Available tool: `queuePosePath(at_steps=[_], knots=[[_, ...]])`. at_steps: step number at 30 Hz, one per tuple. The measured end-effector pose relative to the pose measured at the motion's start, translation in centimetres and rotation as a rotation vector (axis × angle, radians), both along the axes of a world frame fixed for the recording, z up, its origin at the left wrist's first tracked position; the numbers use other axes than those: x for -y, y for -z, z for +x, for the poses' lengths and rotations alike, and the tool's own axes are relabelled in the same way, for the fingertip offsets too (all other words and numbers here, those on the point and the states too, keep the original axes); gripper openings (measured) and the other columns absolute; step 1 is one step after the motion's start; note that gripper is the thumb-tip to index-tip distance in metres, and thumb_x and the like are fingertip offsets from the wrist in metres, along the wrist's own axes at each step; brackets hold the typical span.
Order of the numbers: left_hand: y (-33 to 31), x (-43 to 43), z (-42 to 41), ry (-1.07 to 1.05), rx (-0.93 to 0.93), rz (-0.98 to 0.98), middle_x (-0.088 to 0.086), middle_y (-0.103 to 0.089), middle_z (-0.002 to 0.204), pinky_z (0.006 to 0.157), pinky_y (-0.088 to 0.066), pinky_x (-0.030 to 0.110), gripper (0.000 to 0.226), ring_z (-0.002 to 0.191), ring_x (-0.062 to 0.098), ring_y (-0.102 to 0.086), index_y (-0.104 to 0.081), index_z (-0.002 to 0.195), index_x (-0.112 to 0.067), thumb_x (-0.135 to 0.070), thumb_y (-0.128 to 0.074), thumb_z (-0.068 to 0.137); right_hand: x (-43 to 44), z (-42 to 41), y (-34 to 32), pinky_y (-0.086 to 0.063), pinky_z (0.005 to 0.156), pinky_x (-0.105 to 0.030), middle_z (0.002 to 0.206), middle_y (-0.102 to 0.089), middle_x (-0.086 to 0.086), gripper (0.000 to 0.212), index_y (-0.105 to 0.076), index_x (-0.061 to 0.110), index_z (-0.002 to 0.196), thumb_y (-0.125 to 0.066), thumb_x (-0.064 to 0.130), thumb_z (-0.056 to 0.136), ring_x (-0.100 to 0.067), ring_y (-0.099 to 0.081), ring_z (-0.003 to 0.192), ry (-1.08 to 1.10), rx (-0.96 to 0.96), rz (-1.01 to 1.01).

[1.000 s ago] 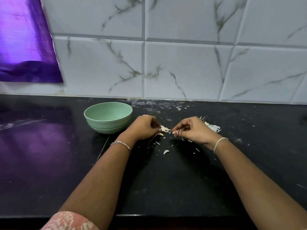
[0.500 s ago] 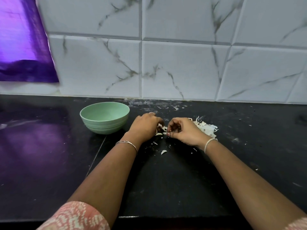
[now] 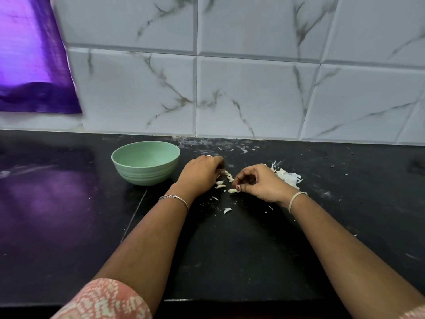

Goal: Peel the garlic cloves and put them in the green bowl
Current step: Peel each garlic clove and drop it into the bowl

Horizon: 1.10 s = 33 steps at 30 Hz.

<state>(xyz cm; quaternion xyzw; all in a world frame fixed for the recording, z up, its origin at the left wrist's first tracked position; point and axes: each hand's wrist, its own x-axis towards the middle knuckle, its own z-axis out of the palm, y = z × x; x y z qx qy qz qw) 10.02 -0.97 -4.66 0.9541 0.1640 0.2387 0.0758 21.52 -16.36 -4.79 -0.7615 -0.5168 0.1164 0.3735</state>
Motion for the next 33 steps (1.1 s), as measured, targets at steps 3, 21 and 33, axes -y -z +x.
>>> queuePosePath(at_steps=[3, 21, 33], knots=[[-0.2, -0.1, -0.1, 0.037, 0.139, -0.243, 0.005, -0.071, 0.103, 0.080, -0.048, 0.031, 0.014, 0.094, 0.022, -0.063, -0.064, 0.107, -0.015, -0.021, -0.059, 0.095, -0.2, 0.0, 0.0, -0.054, 0.085, -0.027, 0.087, -0.073, 0.000, 0.026, -0.068, 0.018, 0.093, -0.056, -0.005, 0.092, -0.010, -0.068, 0.083, 0.034, -0.049, 0.091], [-2.2, 1.5, -1.2, 0.386, 0.399, -1.059, 0.000, -0.072, 0.077, 0.068, -0.056, 0.016, 0.024, 0.067, 0.004, -0.068, -0.065, 0.094, -0.010, 0.006, -0.073, 0.078, 0.1, -1.9, -1.5, -0.054, 0.060, -0.017, 0.085, -0.071, -0.011, 0.017, -0.067, 0.000, 0.098, -0.070, 0.011, 0.086, -0.009, -0.065, 0.067, 0.038, -0.541, 0.386], [-2.0, 2.2, -0.9, 0.314, 0.469, -1.224, 0.004, -0.074, 0.075, 0.074, -0.057, 0.030, 0.008, 0.070, 0.016, -0.067, -0.072, 0.079, -0.009, -0.006, -0.078, 0.074, -0.5, -2.4, -1.5, -0.051, 0.063, -0.014, 0.069, -0.069, 0.003, 0.008, -0.070, 0.003, 0.085, -0.073, 0.010, 0.083, -0.002, -0.063, 0.063, 0.100, -0.424, 0.541]])
